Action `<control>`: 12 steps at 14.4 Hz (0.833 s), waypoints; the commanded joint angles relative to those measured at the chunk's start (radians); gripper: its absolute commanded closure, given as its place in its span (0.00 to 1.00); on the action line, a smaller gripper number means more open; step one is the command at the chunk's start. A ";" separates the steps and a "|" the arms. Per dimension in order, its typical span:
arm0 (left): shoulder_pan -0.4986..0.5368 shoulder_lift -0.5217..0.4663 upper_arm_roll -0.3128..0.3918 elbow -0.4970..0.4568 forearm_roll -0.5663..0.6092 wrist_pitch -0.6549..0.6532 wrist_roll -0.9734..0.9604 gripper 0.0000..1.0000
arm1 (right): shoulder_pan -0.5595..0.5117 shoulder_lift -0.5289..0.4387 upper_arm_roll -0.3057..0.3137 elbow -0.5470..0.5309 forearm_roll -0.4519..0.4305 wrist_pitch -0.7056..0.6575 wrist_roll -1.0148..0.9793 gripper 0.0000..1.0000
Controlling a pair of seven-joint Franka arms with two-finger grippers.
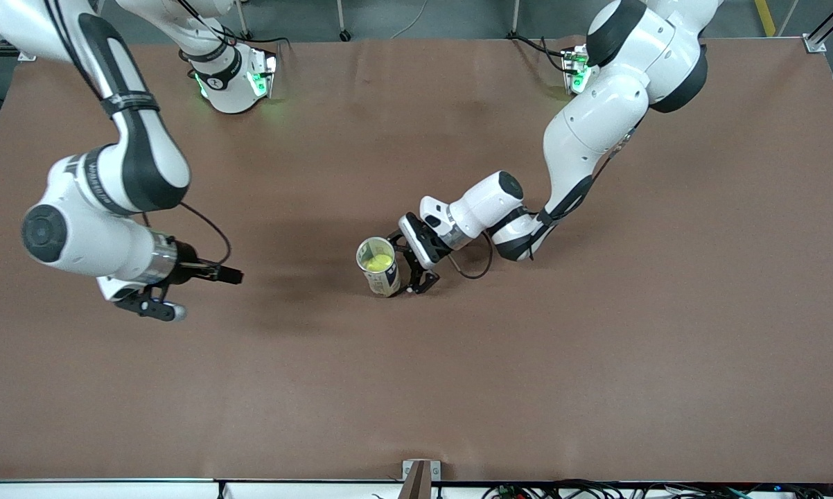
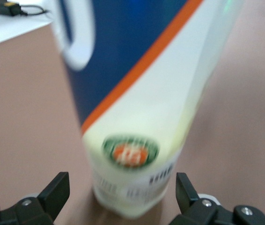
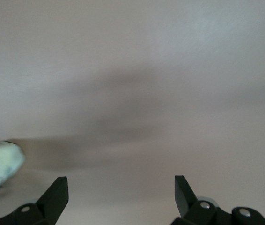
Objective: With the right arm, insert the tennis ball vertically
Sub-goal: 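Set the can upright on the table and open the left gripper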
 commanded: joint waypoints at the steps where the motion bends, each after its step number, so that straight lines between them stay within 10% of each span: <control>1: 0.045 -0.088 -0.001 -0.130 0.016 -0.031 -0.027 0.00 | -0.078 -0.054 0.016 -0.012 -0.078 -0.057 -0.140 0.00; 12: 0.357 -0.223 -0.200 -0.088 0.001 -0.549 -0.099 0.00 | -0.132 -0.207 0.015 0.172 -0.134 -0.455 -0.175 0.00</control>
